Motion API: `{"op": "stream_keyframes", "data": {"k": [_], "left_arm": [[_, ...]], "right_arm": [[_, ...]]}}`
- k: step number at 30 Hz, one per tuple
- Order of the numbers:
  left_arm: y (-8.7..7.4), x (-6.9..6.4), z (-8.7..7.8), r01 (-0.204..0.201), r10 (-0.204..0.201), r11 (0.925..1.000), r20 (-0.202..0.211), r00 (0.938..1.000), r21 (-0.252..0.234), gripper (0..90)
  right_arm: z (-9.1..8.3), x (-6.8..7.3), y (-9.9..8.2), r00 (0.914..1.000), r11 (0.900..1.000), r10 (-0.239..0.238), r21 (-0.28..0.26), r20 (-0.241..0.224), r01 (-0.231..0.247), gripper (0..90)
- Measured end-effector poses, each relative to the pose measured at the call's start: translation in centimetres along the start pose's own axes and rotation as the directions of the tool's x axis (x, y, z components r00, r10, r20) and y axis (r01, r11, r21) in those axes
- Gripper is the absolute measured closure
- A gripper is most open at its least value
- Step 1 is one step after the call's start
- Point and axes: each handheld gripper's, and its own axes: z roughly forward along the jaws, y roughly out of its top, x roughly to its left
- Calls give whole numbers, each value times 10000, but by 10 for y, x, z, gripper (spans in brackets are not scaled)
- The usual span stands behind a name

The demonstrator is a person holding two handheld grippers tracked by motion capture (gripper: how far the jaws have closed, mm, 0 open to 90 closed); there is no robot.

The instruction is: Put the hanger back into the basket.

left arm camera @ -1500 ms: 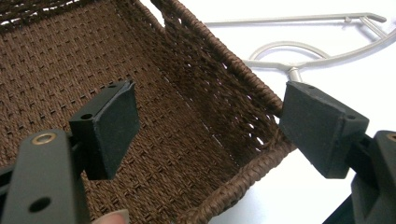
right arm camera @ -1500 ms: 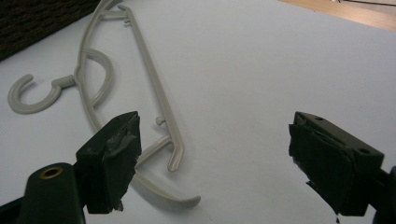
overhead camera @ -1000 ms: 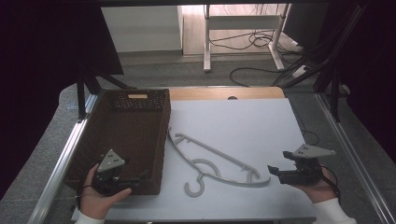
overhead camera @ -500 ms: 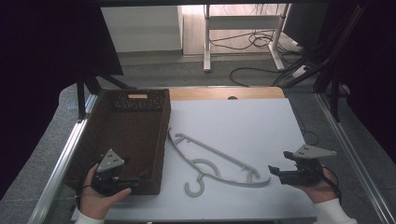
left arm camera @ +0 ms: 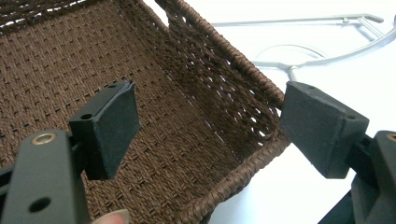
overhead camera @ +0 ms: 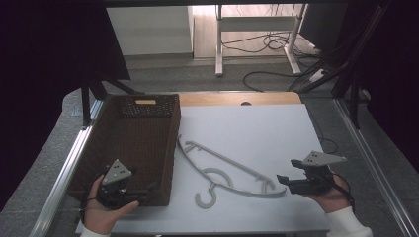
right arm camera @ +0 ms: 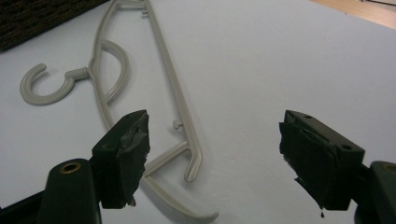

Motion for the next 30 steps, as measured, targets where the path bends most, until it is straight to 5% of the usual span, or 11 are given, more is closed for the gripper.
{"op": "stream_keyframes", "data": {"k": [11, 18, 30], "left_arm": [[0, 1, -1, 17, -17, 10000, 25, 10000, -71, 196], [0, 1, 0, 18, -18, 10000, 96, 10000, -68, 196], [1, -1, -5, 27, -26, 9998, 50, 10000, -209, 196]], "right_arm": [[18, 9, 12, 9982, 9980, -417, 464, -430, 437, 286], [38, 25, 24, 9901, 9911, -849, 932, -1120, 955, 325], [76, 53, 43, 9596, 9702, -1413, 1587, -2434, 1831, 370]]}}
